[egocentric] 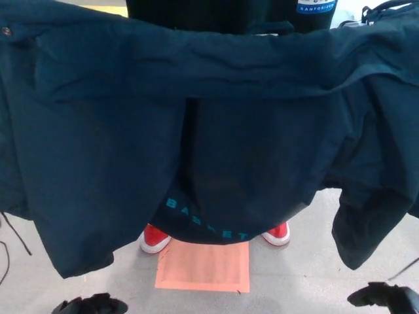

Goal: A person hands a coat to the robot and the robot grabs it with both hands and holds it while the person wears the coat.

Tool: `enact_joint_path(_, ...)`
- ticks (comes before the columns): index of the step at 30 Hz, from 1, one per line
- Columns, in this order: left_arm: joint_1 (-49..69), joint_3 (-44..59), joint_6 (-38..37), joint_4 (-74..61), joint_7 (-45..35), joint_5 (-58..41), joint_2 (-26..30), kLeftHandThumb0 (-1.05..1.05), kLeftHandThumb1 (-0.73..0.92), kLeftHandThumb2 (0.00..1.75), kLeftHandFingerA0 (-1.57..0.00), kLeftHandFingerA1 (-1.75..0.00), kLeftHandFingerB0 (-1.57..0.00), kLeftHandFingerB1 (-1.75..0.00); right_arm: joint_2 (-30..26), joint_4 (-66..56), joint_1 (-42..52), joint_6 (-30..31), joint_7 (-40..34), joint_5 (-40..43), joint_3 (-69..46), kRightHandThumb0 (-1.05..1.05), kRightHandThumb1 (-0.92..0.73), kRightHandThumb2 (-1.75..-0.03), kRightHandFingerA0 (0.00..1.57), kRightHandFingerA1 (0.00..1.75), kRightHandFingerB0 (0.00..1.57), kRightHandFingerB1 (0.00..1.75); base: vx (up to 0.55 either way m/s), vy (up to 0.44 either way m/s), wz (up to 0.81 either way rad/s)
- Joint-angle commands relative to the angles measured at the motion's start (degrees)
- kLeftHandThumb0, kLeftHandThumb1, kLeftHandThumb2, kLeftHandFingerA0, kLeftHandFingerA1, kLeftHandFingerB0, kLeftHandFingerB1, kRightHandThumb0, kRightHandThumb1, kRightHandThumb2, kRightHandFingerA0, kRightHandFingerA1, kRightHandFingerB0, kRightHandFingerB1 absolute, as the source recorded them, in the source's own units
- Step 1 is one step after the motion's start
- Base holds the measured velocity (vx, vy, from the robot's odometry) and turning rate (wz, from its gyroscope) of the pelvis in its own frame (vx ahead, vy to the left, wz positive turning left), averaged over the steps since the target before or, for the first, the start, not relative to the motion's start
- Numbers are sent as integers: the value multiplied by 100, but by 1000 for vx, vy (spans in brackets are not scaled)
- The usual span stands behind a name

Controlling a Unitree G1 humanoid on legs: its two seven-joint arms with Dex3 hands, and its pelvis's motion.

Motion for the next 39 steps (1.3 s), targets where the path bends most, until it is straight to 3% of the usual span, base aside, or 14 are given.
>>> enact_joint_path(1,768,4,-2221,-1636,2389,1079,685,-32,78,65,-100,-50,-72,-48,-777,-1405,977,-2365,-1022,-122,-524,-18,-74,-68,116,74,79,57,0,0,0)
enact_joint_path(13,2541,2526,-3733,-7024,296,-135,1977,-31,75,63,-99,-52,-79,-49,-1084,-6578,3125,-2888,220,1679,-2894,-34,-73,-63,98,55,77,50,0,0,0)
enact_joint_path(15,2580,2844,-3813,-7418,267,-257,1977,-31,74,63,-98,-53,-79,-50,-1124,-7059,3247,-2818,346,1862,-3169,-41,-60,-98,88,72,66,66,0,0,0)
enact_joint_path(16,2461,3026,-3804,-7722,296,-410,1902,-34,71,62,-102,-55,-77,-48,-1137,-7461,3217,-2718,367,1842,-3471,-45,-74,-63,99,55,67,47,0,0,0)
enact_joint_path(18,2529,3131,-3786,-7937,239,-541,1907,-32,70,61,-103,-62,-75,-48,-1151,-7612,3204,-2806,382,1936,-3591,-44,-73,-62,99,56,65,46,0,0,0)
enact_joint_path(19,2338,3439,-3522,-8403,65,-968,2051,-42,53,90,-88,-71,-64,-63,-1237,-7800,2792,-2918,285,2081,-3883,-47,-68,-61,92,52,56,40,0,0,0)
enact_joint_path(20,2230,3563,-3420,-8540,13,-1127,2116,-43,60,59,-86,-51,-66,-45,-1267,-7943,2688,-2811,291,2129,-4006,-50,-68,-62,81,51,50,37,0,0,0)
enact_joint_path(23,1927,3849,-3117,-8704,-80,-1290,2286,-56,48,86,-53,-58,-53,-57,-1463,-8178,2374,-2621,376,2183,-4383,-51,-67,-60,50,45,31,31,0,0,0)
enact_joint_path(24,1741,3872,-3024,-8664,-147,-1432,2417,-53,56,57,-38,-38,-48,-37,-1590,-8202,2153,-2487,405,2204,-4484,-65,-53,-86,24,49,11,42,0,0,0)
enact_joint_path(33,151,4237,-1458,-8625,-1031,-2377,3685,-75,46,80,-12,-42,-17,-40,-3019,-8209,644,-758,1185,2736,-5098,-39,-37,-98,0,51,0,50,0,0,0)
enact_joint_path(34,-39,4222,-1410,-8497,-1096,-2362,3805,-73,57,59,-16,-31,-21,-29,-3116,-8129,457,-650,1218,2734,-5046,-39,-37,-98,0,51,0,50,0,0,0)
enact_joint_path(35,-263,4156,-1355,-8334,-1219,-2441,3963,-37,27,90,-1,-51,0,-48,-3211,-7976,226,-605,1239,2720,-4937,-39,-38,-98,0,51,0,50,0,0,0)
enact_joint_path(37,-488,4078,-1282,-8167,-1348,-2526,4095,-37,28,91,-1,-51,0,-47,-3330,-7809,-47,-543,1317,2793,-4797,-39,-38,-98,0,51,0,50,0,0,0)
enact_joint_path(39,-1058,3794,-1207,-7696,-1487,-2347,4253,-38,31,94,0,-49,0,-48,-3746,-7463,-574,-325,1581,2773,-4568,-78,-56,-95,2,41,0,23,0,0,0)
